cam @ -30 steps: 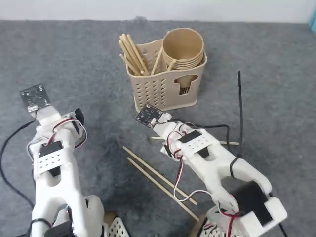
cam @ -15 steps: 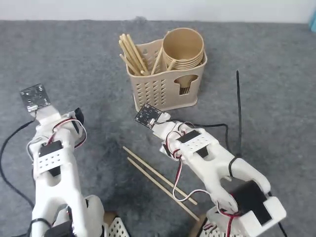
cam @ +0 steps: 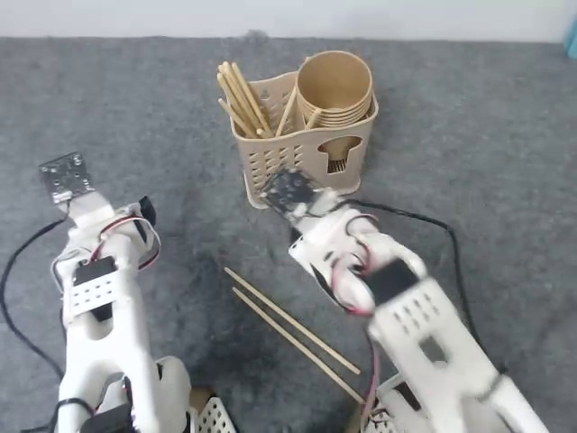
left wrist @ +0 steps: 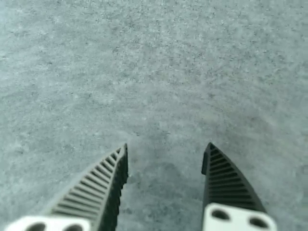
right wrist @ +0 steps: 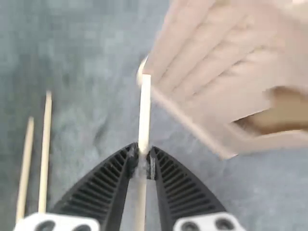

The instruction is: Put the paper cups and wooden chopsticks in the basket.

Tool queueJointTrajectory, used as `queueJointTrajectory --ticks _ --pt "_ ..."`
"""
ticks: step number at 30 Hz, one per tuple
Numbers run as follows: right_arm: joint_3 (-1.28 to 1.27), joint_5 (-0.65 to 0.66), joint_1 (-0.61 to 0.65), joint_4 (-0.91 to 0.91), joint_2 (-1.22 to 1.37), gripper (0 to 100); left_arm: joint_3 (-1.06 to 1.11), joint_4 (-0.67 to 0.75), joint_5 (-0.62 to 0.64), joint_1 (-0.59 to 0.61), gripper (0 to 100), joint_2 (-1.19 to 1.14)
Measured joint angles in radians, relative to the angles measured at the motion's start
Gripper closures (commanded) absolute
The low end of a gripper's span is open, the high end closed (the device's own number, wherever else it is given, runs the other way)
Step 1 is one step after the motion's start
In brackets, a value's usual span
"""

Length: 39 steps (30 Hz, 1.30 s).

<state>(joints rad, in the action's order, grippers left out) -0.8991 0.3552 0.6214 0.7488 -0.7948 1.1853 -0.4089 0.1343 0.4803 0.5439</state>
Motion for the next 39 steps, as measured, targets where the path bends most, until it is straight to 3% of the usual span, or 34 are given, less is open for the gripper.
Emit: queueJointTrajectory --ticks 9,14,19,25,36,39 --pt "0.000 -0.193 0.002 -0.117 -0.368 99.2 0.097 0.000 -0.051 -0.077 76 0.103" --pt "-0.002 -0.336 0.002 -0.341 -0.410 99.2 0.190 0.000 -0.115 -0.126 76 0.241" --pt "-0.002 -0.374 0.000 -0.628 -0.390 99.2 0.281 0.000 -0.141 -0.170 76 0.399" --pt "0.061 -0.374 0.002 -0.973 -0.195 99.2 0.345 0.000 -0.147 -0.195 76 0.529" --pt "0.611 -0.374 -0.086 -1.016 0.476 99.1 0.348 0.000 -0.147 -0.198 76 0.557" --pt "0.666 -0.374 -0.101 -1.016 0.614 90.4 0.348 0.000 -0.147 -0.198 76 0.557"
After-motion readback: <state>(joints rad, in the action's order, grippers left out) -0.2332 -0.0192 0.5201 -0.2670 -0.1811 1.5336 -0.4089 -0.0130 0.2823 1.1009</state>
